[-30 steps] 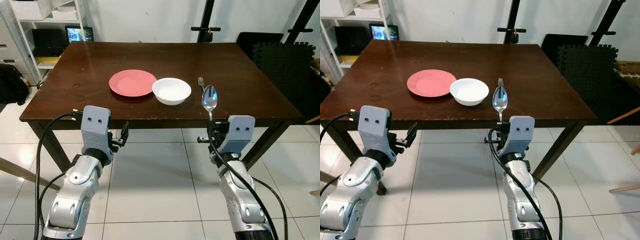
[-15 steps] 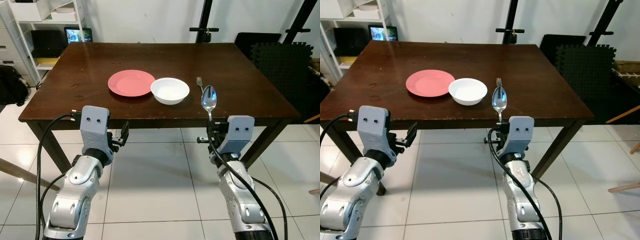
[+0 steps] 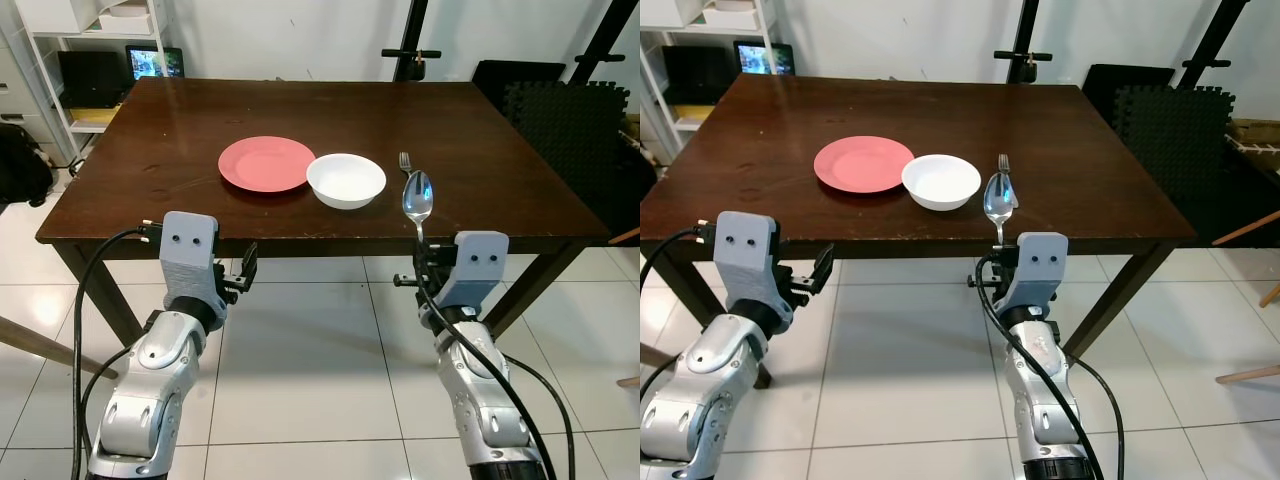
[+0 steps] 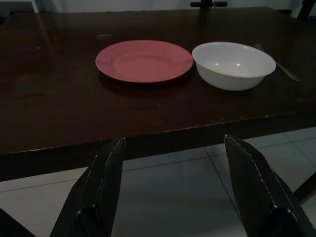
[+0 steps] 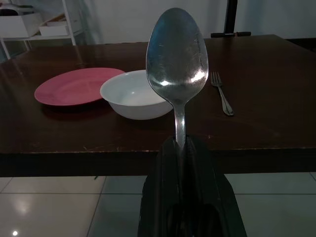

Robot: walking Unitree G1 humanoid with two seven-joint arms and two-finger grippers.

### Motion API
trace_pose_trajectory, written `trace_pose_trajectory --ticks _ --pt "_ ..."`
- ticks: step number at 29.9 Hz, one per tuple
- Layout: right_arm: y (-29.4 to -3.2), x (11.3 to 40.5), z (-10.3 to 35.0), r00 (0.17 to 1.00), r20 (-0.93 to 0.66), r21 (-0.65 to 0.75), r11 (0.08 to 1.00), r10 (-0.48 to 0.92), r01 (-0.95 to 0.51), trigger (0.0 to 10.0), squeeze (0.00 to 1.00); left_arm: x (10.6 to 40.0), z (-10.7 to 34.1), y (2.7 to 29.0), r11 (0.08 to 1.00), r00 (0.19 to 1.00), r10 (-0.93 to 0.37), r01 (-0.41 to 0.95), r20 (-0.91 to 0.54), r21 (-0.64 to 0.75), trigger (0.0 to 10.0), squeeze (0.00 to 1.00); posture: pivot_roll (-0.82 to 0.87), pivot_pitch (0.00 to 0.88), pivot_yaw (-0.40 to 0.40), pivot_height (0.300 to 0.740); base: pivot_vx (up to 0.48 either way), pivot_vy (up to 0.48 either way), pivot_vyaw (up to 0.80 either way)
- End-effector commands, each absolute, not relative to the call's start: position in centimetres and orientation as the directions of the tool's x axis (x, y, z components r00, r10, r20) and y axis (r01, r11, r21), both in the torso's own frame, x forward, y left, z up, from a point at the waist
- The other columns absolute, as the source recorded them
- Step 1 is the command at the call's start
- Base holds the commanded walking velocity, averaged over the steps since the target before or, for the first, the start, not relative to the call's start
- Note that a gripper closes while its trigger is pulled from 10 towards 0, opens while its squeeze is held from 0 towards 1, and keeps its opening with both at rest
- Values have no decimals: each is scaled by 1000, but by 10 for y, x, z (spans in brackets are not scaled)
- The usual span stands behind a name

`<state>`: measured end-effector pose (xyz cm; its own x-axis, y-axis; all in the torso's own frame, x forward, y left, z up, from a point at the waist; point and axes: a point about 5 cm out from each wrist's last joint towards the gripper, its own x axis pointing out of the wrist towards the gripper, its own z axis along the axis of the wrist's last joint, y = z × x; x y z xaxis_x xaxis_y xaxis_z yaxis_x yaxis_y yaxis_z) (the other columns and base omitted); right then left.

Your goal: Setting the table

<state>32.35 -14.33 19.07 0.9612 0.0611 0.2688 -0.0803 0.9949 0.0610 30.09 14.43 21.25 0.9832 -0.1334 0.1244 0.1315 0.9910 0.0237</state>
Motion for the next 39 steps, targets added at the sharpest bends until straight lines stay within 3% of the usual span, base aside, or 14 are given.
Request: trace_pose_trajectory --ticks 1,11,29,39 --pt "-146 321 188 963 264 64 996 50 -69 10000 0 301 209 144 991 985 -135 133 108 26 10000 0 75 149 34 740 0 0 0" --pt "-146 321 188 963 264 64 996 50 -69 10000 0 301 211 145 990 984 -139 136 114 34 10000 0 74 150 33 740 0 -56 0" --pt "-147 320 187 964 262 63 996 49 -68 10000 0 301 210 145 990 984 -137 135 111 28 10000 0 73 153 32 740 284 -298 0" --pt "-147 320 187 964 262 63 996 50 -69 10000 0 301 210 145 991 984 -135 133 113 24 10000 0 73 152 32 740 207 -72 0"
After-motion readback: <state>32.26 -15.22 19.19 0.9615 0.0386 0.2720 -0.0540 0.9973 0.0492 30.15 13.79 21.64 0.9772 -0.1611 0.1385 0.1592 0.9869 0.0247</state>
